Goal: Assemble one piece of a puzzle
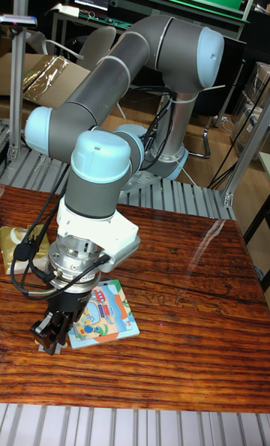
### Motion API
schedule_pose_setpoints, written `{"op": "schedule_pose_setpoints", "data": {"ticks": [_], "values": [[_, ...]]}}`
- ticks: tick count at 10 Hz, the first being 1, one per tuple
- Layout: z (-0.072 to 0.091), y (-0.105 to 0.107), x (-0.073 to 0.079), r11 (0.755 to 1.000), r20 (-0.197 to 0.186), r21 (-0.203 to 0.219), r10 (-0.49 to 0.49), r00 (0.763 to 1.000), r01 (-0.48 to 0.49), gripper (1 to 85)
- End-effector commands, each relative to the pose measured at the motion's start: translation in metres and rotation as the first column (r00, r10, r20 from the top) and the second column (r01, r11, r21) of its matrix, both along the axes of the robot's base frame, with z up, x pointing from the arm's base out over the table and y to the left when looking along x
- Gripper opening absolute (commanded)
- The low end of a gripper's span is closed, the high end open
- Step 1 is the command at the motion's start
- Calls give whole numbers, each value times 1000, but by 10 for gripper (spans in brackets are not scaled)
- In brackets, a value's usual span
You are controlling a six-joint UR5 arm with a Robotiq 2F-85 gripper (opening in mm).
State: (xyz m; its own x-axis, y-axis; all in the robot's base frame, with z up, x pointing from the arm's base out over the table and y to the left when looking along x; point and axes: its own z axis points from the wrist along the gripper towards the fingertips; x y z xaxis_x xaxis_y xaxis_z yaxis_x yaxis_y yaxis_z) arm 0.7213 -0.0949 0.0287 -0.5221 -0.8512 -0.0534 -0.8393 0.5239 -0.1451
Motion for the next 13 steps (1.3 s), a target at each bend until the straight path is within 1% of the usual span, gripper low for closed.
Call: {"op": "schedule_pose_setpoints", "data": {"ticks": [1, 4, 6, 8, 9, 10, 11, 12, 13], "values": [[1, 2, 1, 1000, 8, 17, 0, 1000, 0, 313], [0, 0, 2, 1000, 15, 13, -2, 1000, 1, 313], [0, 1, 1, 1000, 15, 18, 4, 1000, -5, 313], [0, 6, -1, 999, 12, 37, 16, 1000, -17, 313], [0, 11, -1, 998, 10, 55, 27, 1000, -27, 313], [0, 12, -1, 997, 10, 53, 60, 998, -60, 313], [2, 15, -2, 994, 12, 60, 96, 995, -96, 313], [4, 15, -2, 989, 19, 54, 135, 991, -136, 317], [6, 18, -5, 985, 13, 62, 160, 987, -161, 317]]}}
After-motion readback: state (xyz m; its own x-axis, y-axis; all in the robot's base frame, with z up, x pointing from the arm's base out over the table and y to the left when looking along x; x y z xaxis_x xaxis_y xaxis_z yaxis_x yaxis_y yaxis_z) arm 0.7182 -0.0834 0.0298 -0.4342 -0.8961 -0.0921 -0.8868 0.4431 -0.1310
